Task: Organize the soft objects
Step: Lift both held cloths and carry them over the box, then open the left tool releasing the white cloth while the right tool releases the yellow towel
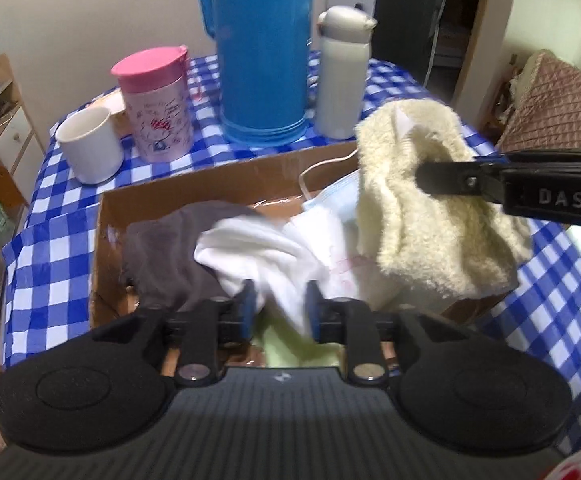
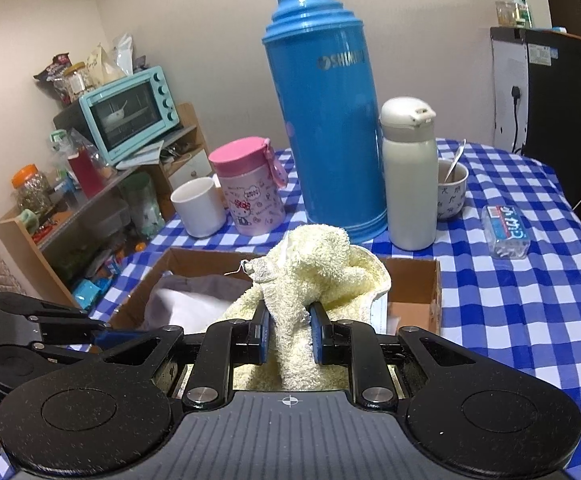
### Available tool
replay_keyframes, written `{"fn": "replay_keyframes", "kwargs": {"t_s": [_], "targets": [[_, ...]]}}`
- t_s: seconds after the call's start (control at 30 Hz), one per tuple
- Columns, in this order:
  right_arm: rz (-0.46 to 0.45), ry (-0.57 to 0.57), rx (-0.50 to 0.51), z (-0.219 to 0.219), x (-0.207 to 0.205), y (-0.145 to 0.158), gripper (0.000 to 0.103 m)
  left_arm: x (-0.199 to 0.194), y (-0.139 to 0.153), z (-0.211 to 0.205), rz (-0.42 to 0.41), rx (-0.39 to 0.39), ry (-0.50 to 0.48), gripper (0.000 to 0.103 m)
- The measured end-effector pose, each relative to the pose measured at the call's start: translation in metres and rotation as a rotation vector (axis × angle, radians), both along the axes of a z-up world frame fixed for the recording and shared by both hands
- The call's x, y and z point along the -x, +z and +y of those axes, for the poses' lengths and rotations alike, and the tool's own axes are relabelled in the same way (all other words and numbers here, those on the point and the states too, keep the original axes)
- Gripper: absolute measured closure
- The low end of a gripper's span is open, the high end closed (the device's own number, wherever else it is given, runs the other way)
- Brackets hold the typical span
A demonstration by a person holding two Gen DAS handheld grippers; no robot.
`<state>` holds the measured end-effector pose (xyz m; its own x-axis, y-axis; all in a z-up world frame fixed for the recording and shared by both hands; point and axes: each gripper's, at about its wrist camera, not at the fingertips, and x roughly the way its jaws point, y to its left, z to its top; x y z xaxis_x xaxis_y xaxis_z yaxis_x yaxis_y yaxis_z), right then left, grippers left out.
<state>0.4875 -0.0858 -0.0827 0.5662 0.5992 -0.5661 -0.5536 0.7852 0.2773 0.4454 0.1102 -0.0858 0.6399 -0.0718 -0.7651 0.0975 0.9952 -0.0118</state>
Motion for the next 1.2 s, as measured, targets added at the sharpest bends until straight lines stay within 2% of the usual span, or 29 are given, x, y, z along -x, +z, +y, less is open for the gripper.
{"fn": "replay_keyframes", "kwargs": {"t_s": [0.37, 0.7, 0.97, 1.1, 1.2], "targets": [[0.021, 0.033, 0.005, 0.018, -0.007, -0.018, 0.083, 0.004, 0.000, 0.035, 0.007, 0.001, 0.065, 0.070], [0.068, 0.064, -0.008, 0.051, -0.012, -0.037, 0.082, 0.002, -0.006, 0.047, 0.026, -0.005, 0.101, 0.069], [0.103, 0.058, 0.125, 0.073, -0.016, -0.064, 0.082, -0.001, -0.013, 0.050, 0.046, 0.000, 0.116, 0.070], [0.097, 0.059, 0.144, 0.074, -0.016, -0.066, 0.081, -0.002, -0.015, 0.050, 0.055, 0.007, 0.127, 0.070], [0.073, 0.044, 0.138, 0.071, -0.013, -0.062, 0.064, -0.002, -0.015, 0.051, 0.057, 0.016, 0.132, 0.069]]}}
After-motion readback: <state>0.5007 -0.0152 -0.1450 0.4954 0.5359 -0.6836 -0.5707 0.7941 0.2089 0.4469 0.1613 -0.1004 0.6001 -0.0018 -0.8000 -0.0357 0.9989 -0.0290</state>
